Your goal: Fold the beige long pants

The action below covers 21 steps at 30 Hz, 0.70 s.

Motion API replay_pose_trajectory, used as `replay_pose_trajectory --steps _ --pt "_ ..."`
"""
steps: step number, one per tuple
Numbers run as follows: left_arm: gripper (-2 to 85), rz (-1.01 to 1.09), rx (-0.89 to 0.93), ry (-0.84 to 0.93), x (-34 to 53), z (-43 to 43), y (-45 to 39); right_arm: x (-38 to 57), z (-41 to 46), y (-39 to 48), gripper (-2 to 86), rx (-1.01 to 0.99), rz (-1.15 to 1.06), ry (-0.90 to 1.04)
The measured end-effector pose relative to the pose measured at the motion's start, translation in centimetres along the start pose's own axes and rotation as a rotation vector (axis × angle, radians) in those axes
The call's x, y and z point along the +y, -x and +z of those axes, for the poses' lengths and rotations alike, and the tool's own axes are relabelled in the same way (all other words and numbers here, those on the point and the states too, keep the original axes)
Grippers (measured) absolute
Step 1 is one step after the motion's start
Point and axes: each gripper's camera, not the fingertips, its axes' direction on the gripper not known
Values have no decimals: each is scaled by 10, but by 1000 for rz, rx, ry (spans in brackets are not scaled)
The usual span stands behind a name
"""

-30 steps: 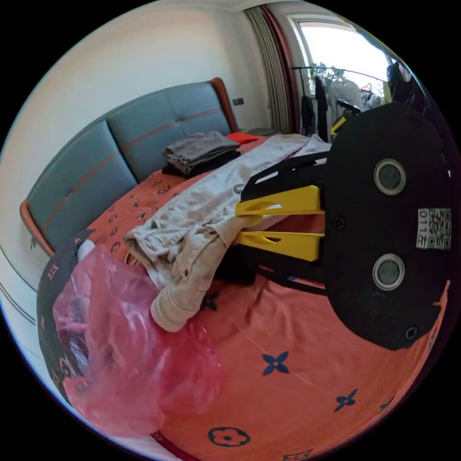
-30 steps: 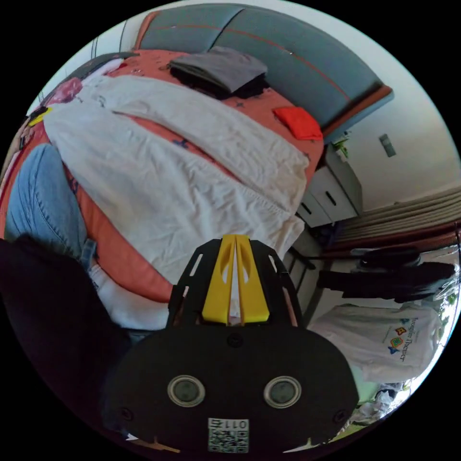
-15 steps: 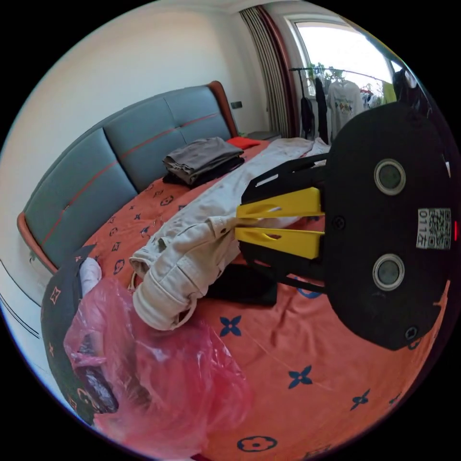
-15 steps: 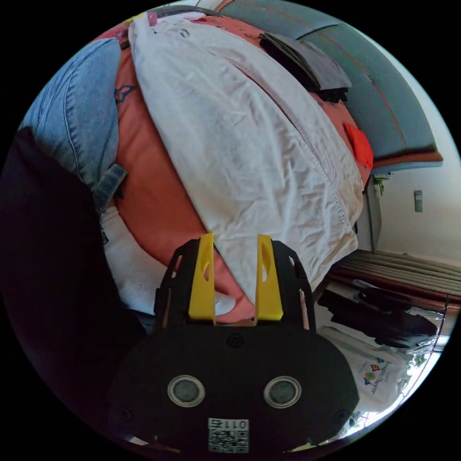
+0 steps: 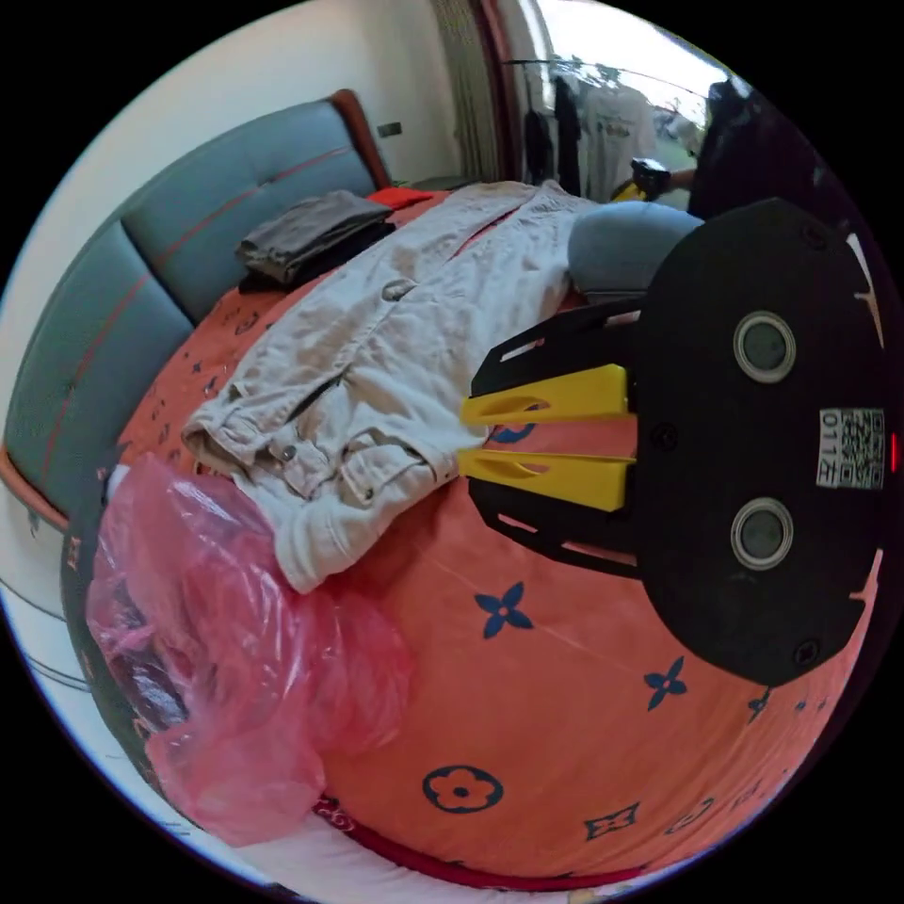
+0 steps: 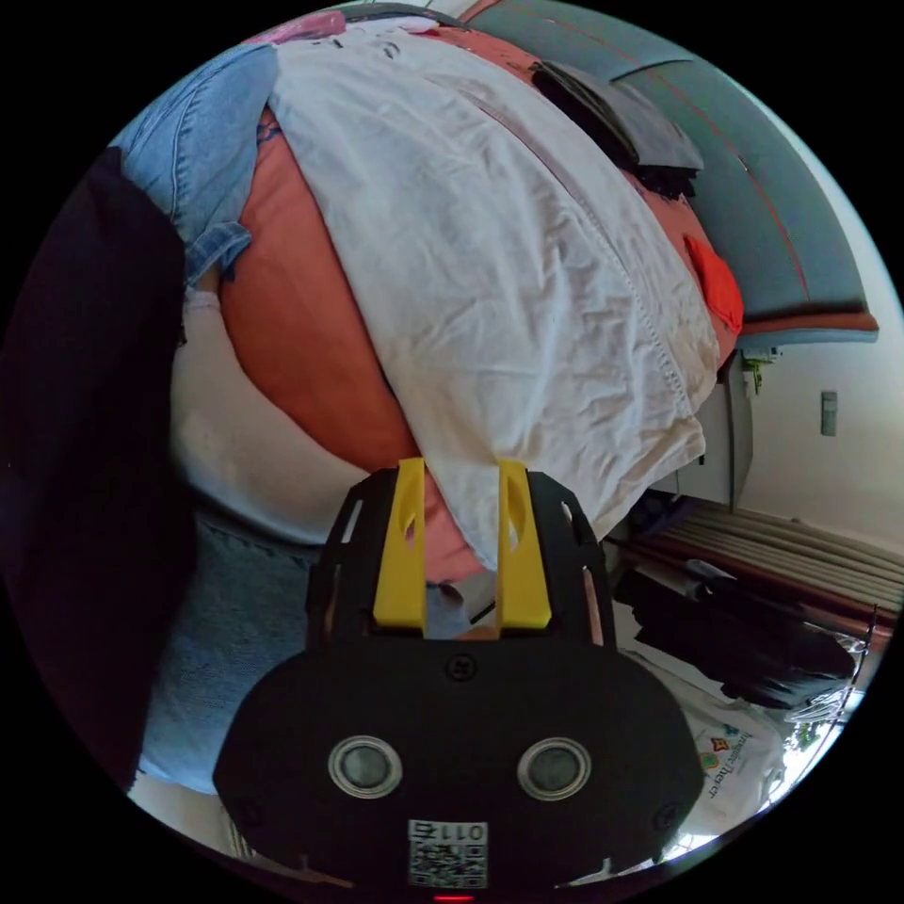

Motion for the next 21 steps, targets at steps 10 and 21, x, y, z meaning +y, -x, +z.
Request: replay_pose_trajectory --steps 10,21 --pt "136 1090 -973 65 74 109 -206 -25 13 -15 114 28 -128 54" --pt "75 1430 -1241 274 61 271 -287 -47 8 -45 90 68 -9 55"
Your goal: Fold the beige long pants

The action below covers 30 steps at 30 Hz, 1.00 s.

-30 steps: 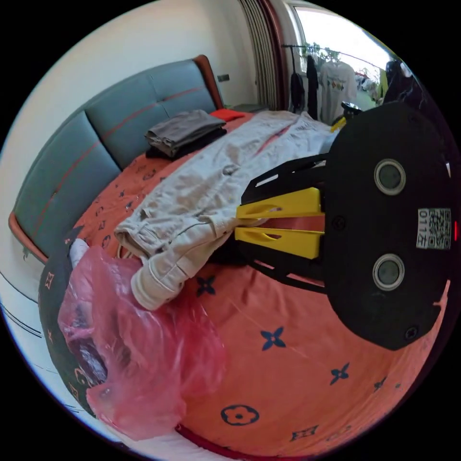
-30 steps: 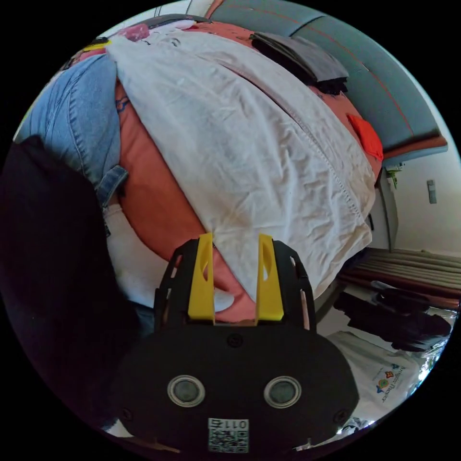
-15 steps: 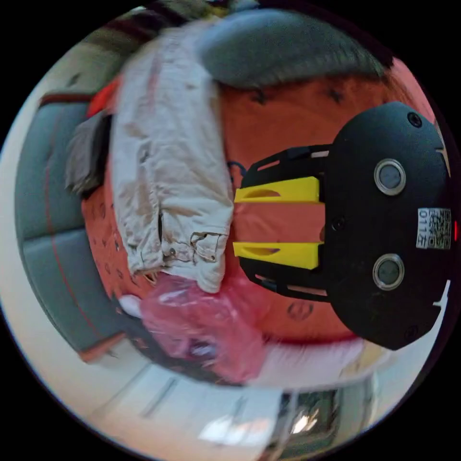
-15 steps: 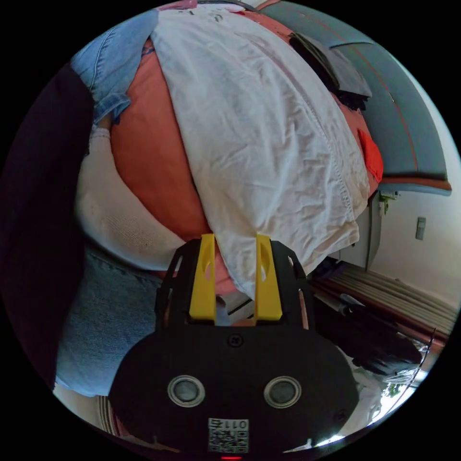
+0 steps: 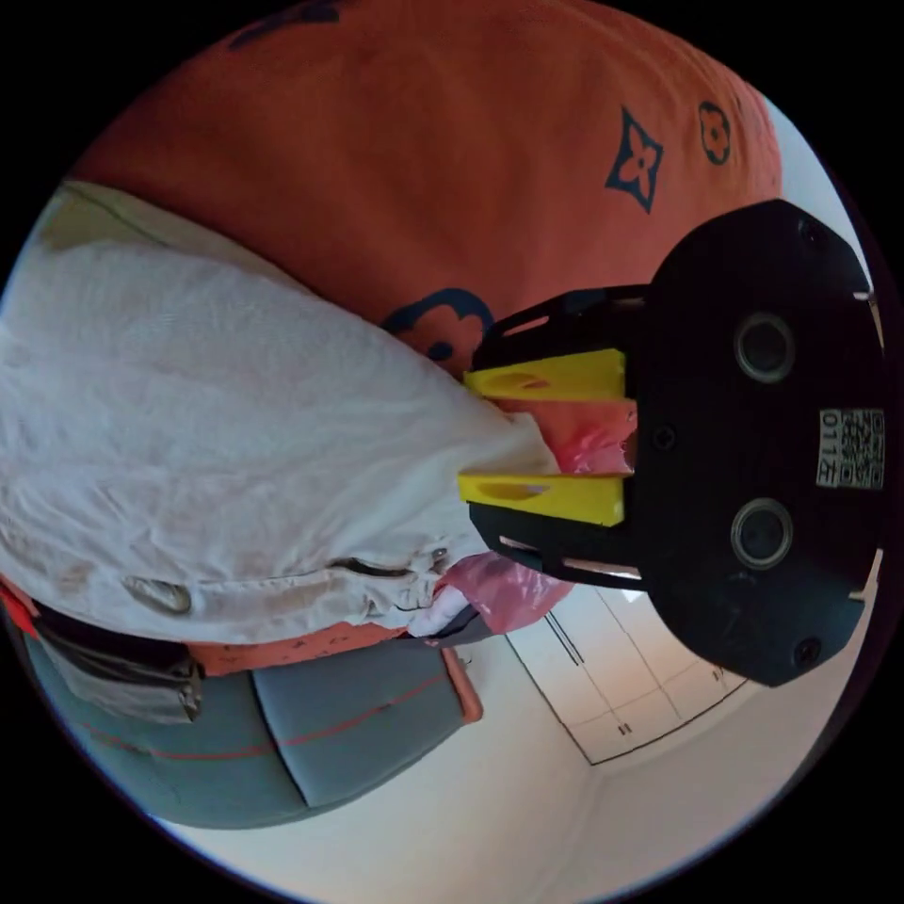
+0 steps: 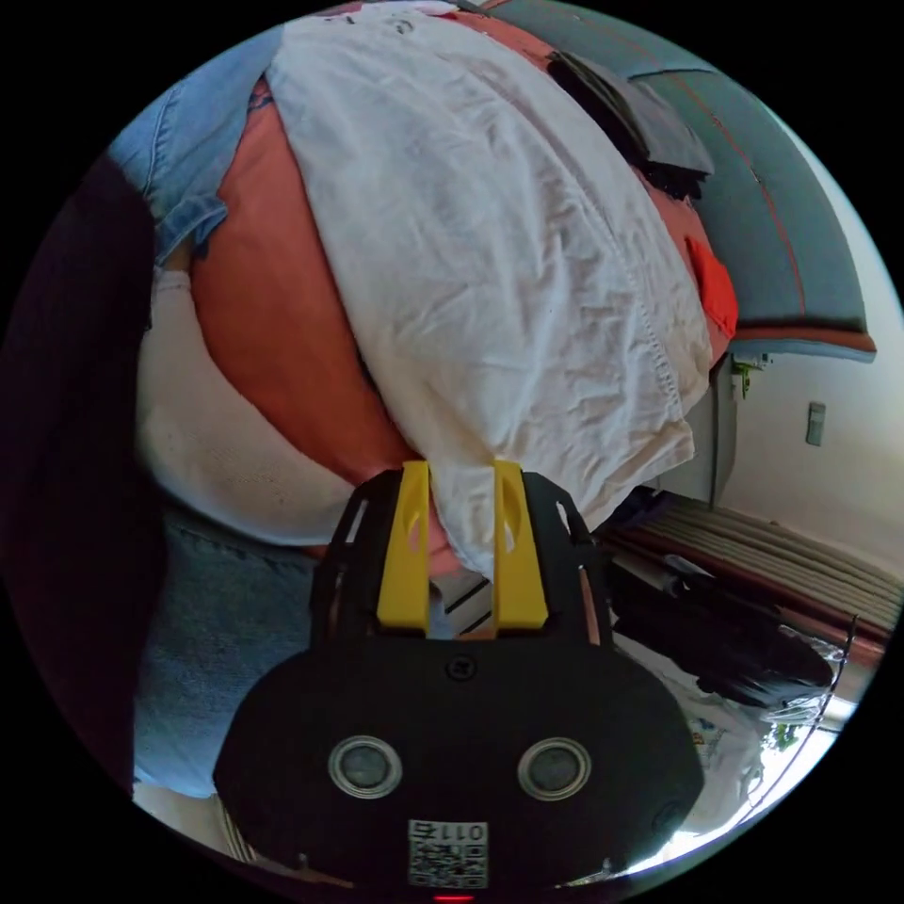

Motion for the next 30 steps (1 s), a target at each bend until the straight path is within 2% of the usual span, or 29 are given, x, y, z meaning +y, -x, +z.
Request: replay_pose_trajectory --steps 3,5,7,10,13,19,24,26,30 --pt "34 63 104 -20 -27 2 11 -10 7 -5 73 27 -48 32" --pt "22 180 13 -22 -48 -4 3 -14 12 1 57 104 -92 41" --pt "16 236 -18 -16 -60 -10 3 -15 9 -7 44 100 -78 33" --pt "7 232 -18 -38 -69 -26 25 -17 -9 -42 35 10 -32 16" --pt "2 220 -52 -66 -75 -47 57 -13 -43 -78 31 51 -23 -52" --pt "-1 231 118 -84 -108 -67 160 -31 -90 -181 25 -24 -86 -42" --pt "-1 78 141 -56 -173 -64 267 -81 -99 -279 24 23 -58 -18" --pt "0 -83 183 -32 -218 -46 312 -118 -76 -325 26 31 -15 13" --pt "3 -325 259 55 -283 -3 347 -177 -23 -375 32 34 57 66"
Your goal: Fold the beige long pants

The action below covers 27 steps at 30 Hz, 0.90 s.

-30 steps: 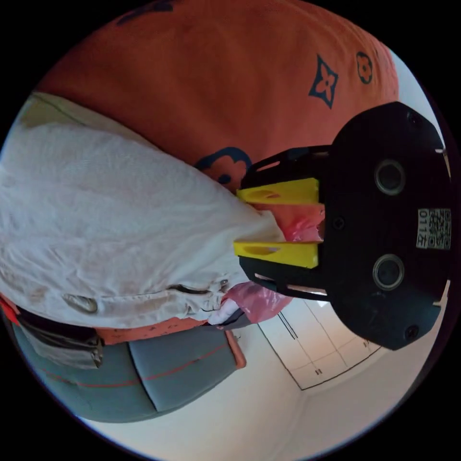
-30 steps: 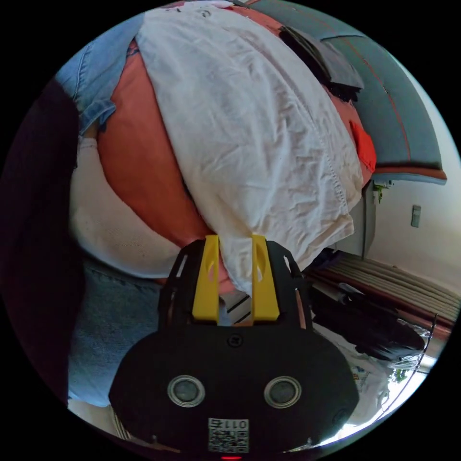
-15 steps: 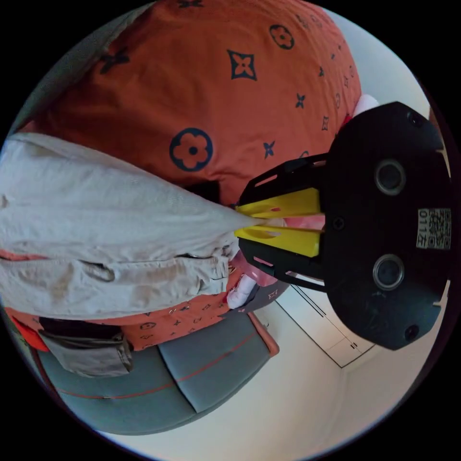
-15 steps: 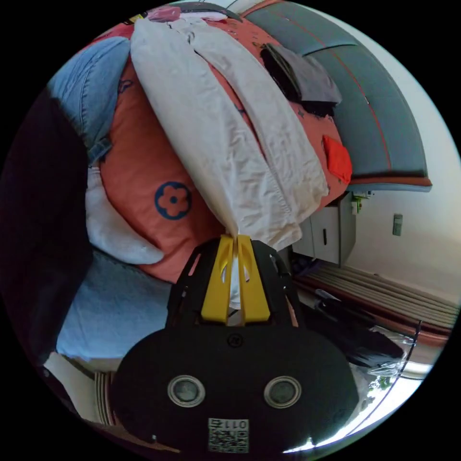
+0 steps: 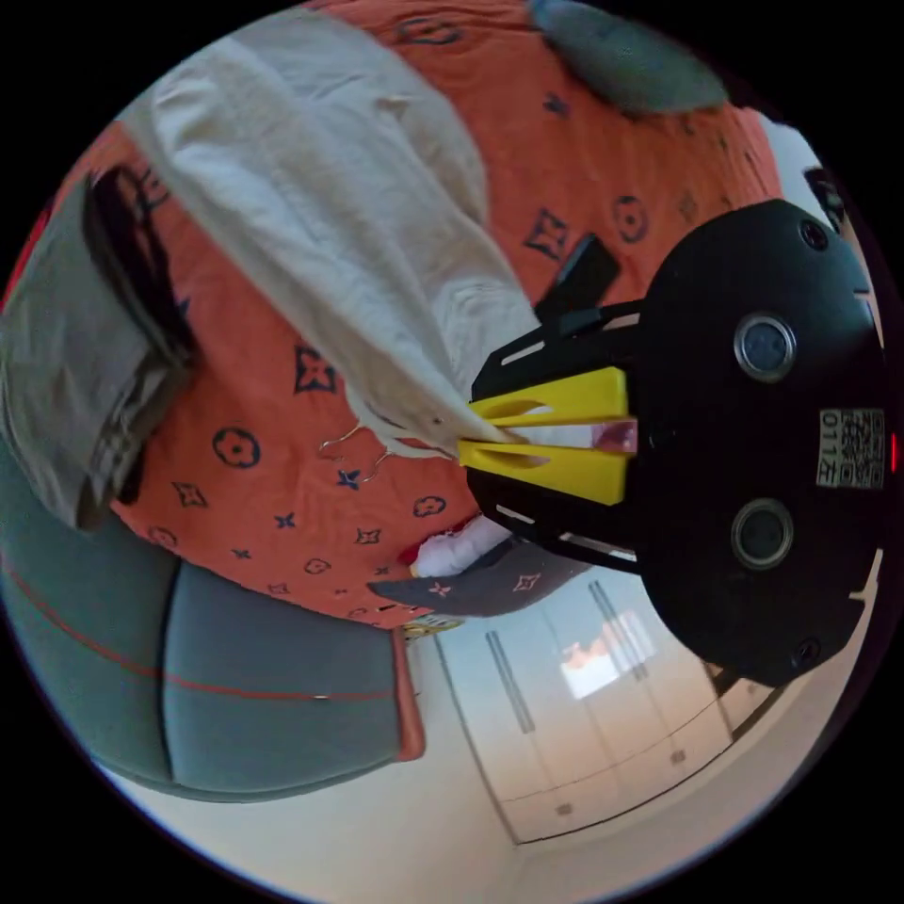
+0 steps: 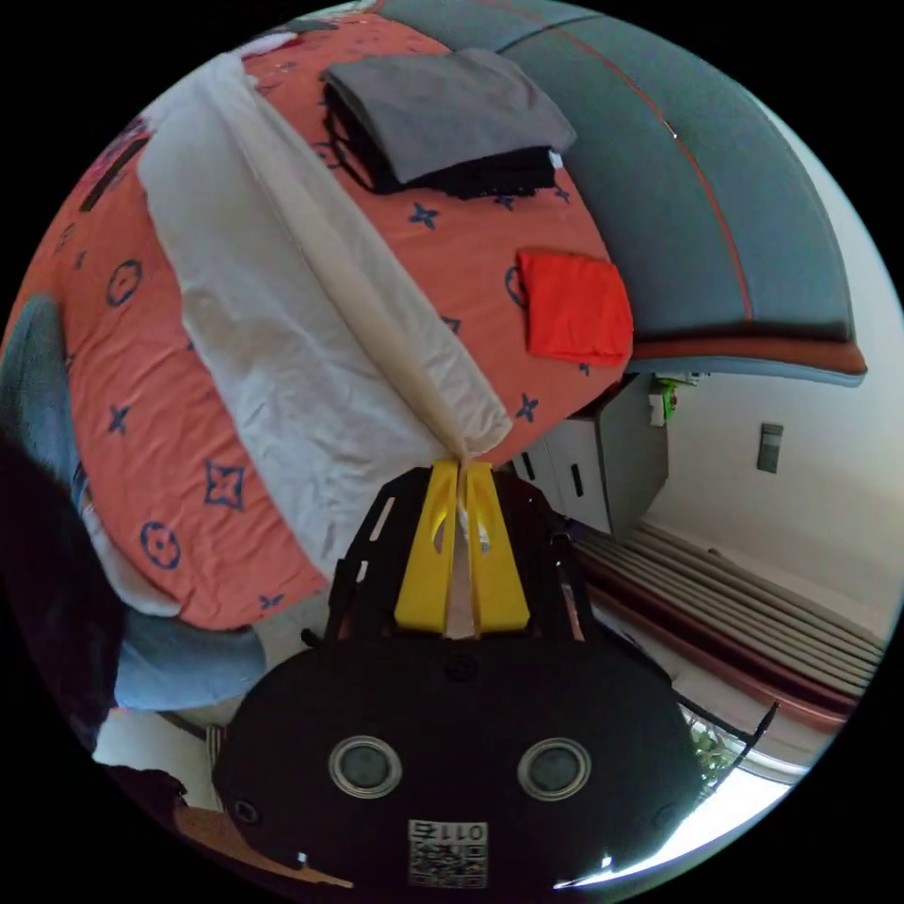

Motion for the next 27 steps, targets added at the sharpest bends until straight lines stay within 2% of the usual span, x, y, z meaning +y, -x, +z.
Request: replay_pose_trajectory --steps 2,5,7,9,12,13,14,15,17,18,21,23,25,27 --pt "9 -111 26 34 -34 28 -3 -39 40 -19 44 -17 95 27" --pt "26 -133 25 138 -62 70 -26 -74 96 -26 95 -33 238 105" --pt "45 -138 -1 143 -65 83 -35 -85 127 -18 134 -23 231 186" --pt "74 -185 -29 87 -58 85 -27 -85 135 -18 162 34 213 169" --pt "133 -332 49 -17 -31 84 21 -59 131 -54 178 -14 336 119" --pt "149 -476 24 27 -16 90 49 -38 123 -72 170 -33 409 73" --pt "150 -569 72 7 2 93 73 -14 114 -85 158 -47 470 12" --pt "144 -599 133 -28 12 93 84 -2 109 -90 150 -58 493 -19" --pt "118 -642 456 -279 57 87 111 50 89 -92 124 -152 561 -151" --pt "111 -644 539 -355 68 86 114 62 85 -88 118 -171 576 -181" --pt "92 -709 848 -602 118 92 102 120 72 -41 104 -242 607 -324" --pt "72 -684 1156 -848 153 101 66 147 74 12 96 -136 563 -357" --pt "63 -689 1315 -980 173 107 33 157 81 49 97 -3 557 -334" --pt "59 -677 1357 -1078 186 100 0 160 92 76 110 60 544 -292"
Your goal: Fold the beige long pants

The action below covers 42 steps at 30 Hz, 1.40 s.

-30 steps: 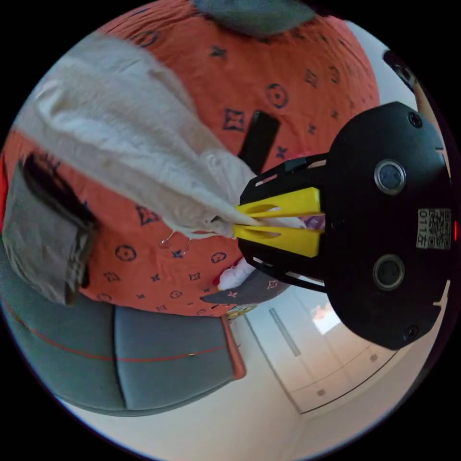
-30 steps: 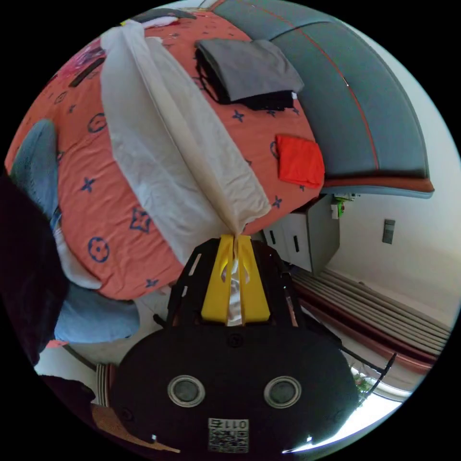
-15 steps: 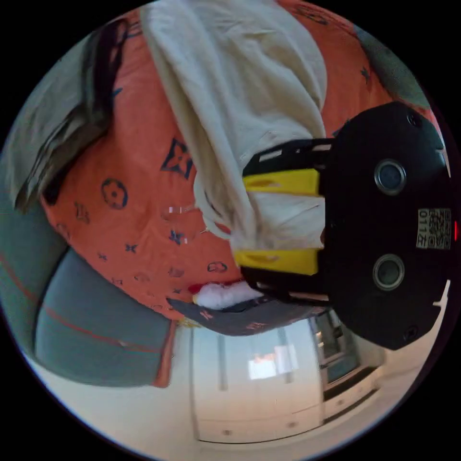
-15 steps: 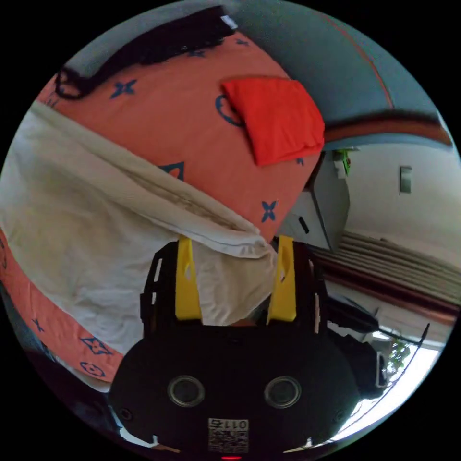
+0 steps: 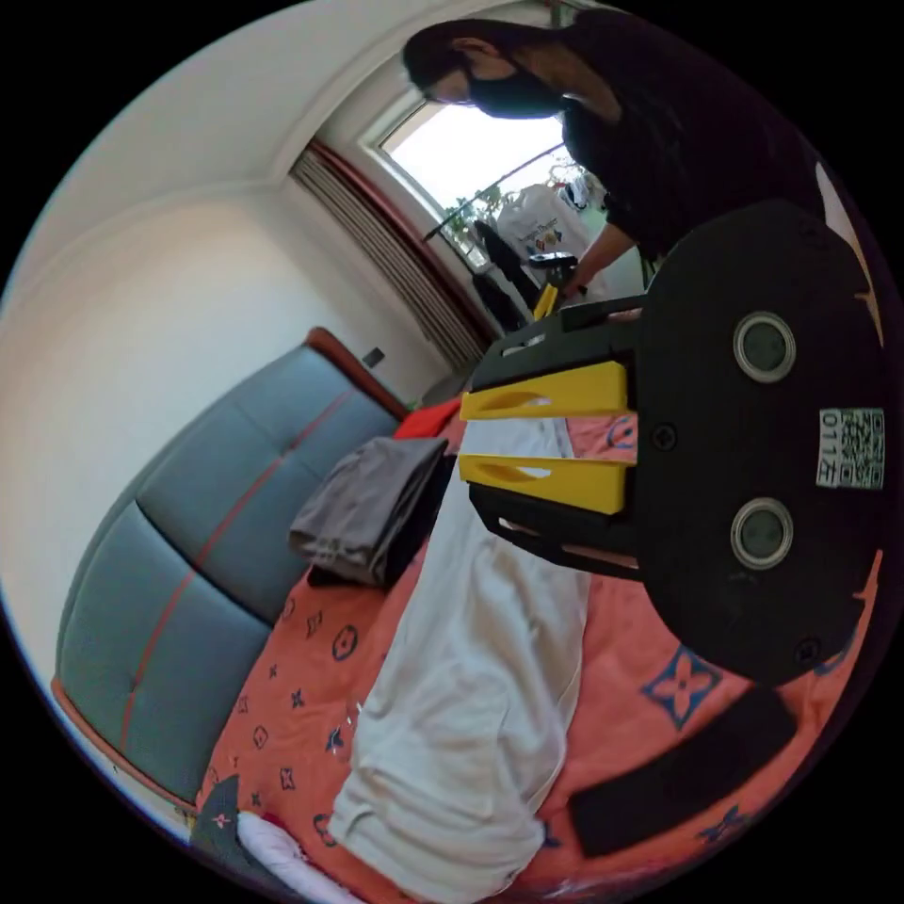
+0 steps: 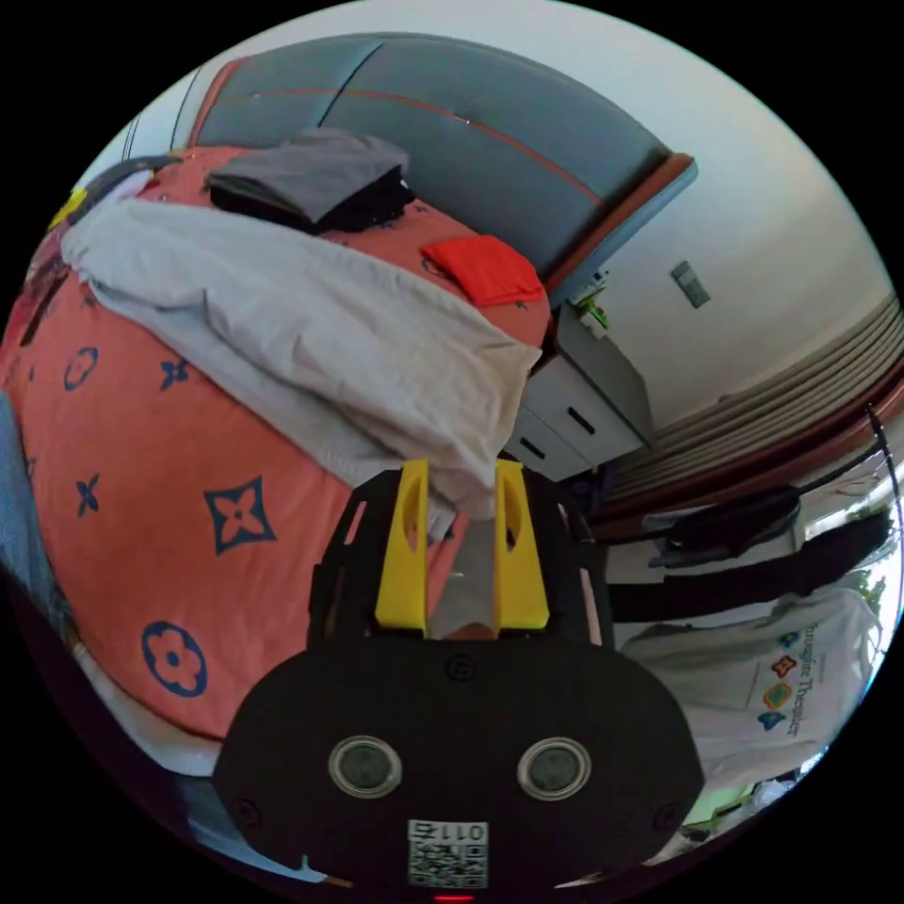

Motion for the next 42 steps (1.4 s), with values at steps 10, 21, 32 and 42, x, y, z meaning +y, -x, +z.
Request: replay_pose_trajectory --steps 10,21,32,42 --pt "7 -37 -204 88 21 113 -28 18 49 -86 62 -321 587 -5" --pt "2 -337 -237 336 35 117 64 31 111 -51 11 -309 185 231" --pt "14 218 -66 304 30 129 -58 -44 53 42 8 -443 186 -289" --pt "4 250 -198 515 73 162 -47 -30 108 70 7 -679 210 -89"
